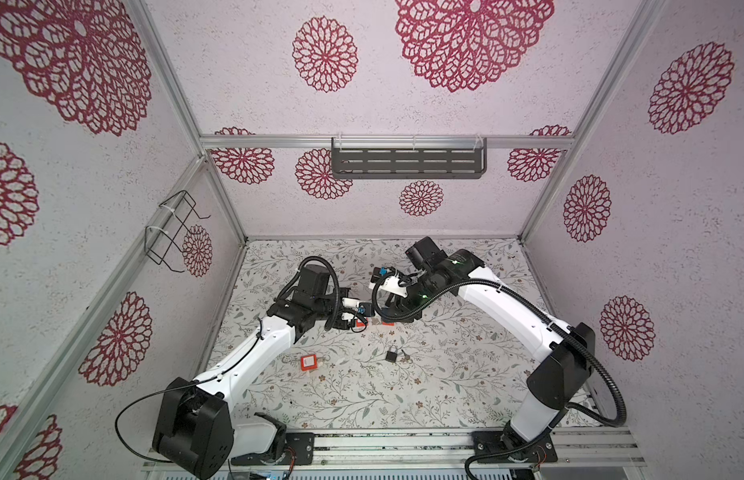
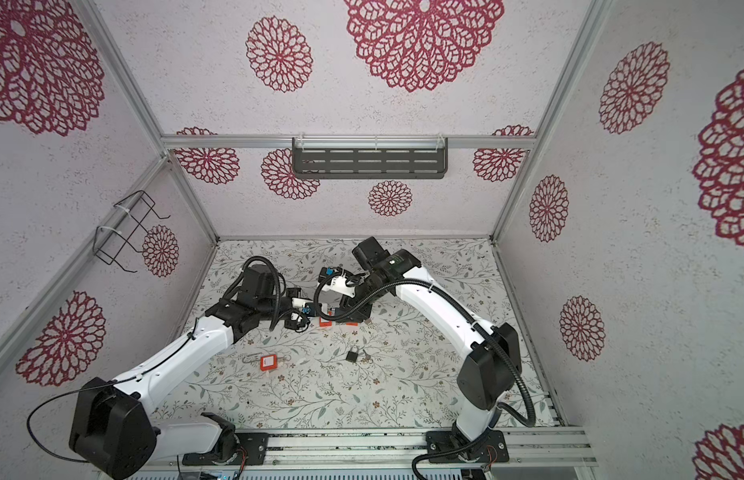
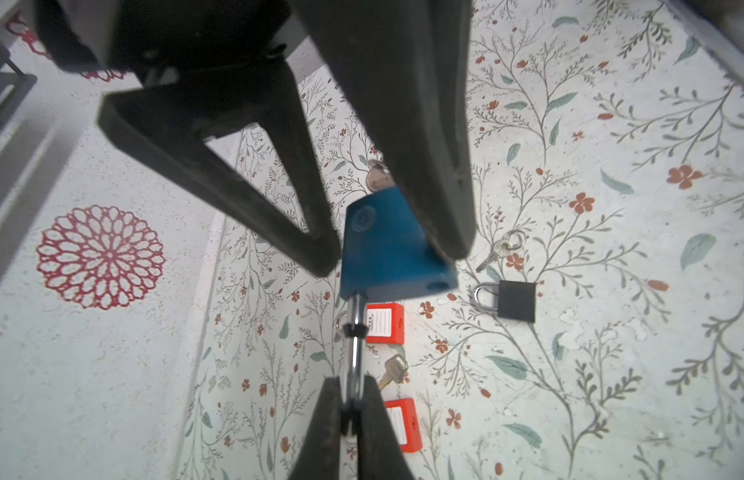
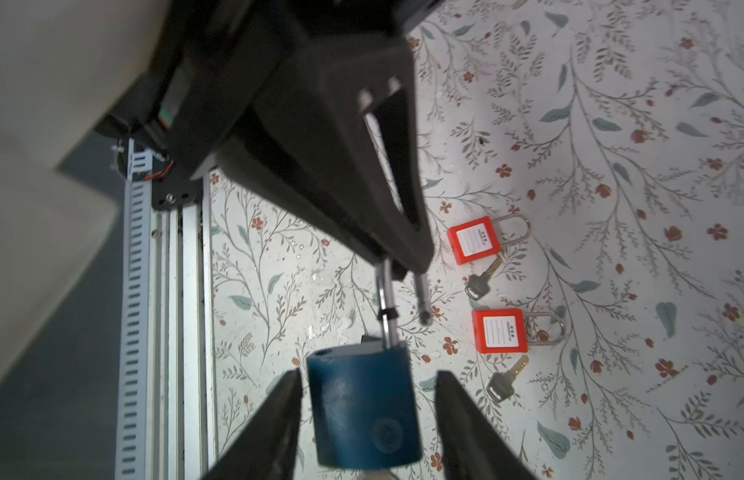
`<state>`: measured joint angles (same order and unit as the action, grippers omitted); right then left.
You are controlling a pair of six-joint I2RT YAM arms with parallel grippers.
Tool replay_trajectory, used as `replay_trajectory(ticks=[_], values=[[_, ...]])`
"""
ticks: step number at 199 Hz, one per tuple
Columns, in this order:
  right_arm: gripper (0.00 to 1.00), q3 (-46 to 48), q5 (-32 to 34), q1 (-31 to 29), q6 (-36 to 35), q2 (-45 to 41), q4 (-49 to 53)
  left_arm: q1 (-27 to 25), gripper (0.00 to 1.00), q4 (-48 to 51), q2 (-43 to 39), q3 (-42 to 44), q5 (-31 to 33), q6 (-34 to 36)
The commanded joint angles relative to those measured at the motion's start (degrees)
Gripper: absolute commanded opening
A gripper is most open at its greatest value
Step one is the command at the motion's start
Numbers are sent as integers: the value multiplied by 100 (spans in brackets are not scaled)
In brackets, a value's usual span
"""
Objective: Lock with the key
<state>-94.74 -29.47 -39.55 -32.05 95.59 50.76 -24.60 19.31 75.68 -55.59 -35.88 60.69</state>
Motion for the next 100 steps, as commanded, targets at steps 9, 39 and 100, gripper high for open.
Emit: replay_trajectory(ticks=[9,39,100], values=[[72,504,93,53,-149,-889,-1149,-22,0,131,-236,-151,-42,-799],[76,1031,328,105,-81,-1362,-1548,1,0,390,-303,-255,-149,-1297],[69,2170,49,263,-98,-2098,-2263,98,0,969,-346,-567,-923,-2061]])
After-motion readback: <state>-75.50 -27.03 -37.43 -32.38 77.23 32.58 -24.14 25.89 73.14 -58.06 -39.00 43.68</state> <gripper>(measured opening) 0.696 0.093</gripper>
